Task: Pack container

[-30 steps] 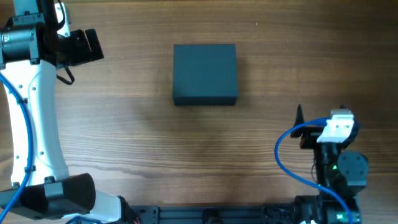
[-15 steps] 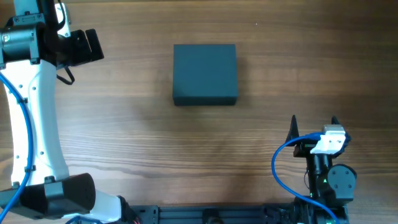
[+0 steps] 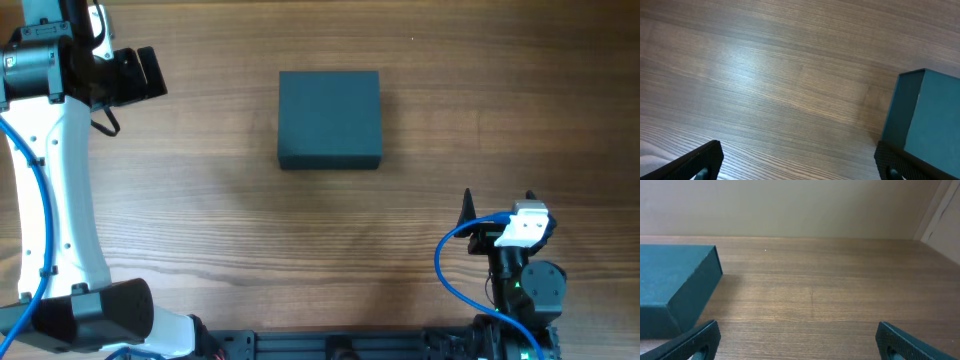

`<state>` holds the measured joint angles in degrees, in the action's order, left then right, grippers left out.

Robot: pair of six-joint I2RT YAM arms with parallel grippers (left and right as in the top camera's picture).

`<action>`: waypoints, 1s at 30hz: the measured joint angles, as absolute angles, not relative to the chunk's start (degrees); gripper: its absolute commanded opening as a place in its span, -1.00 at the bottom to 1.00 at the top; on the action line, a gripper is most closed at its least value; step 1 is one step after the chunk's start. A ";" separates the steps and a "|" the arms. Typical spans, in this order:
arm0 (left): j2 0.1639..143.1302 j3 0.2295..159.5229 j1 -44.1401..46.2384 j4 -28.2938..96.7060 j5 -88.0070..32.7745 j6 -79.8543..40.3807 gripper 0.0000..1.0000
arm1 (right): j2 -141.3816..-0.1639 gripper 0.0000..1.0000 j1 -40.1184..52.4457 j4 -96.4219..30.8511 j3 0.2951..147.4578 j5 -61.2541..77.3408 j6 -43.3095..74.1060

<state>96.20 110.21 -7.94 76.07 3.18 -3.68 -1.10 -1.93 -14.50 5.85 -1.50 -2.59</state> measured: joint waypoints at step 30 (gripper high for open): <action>81.93 106.91 -6.09 70.22 3.38 -4.75 1.00 | -1.08 1.00 -1.93 -14.50 5.85 -1.50 -2.39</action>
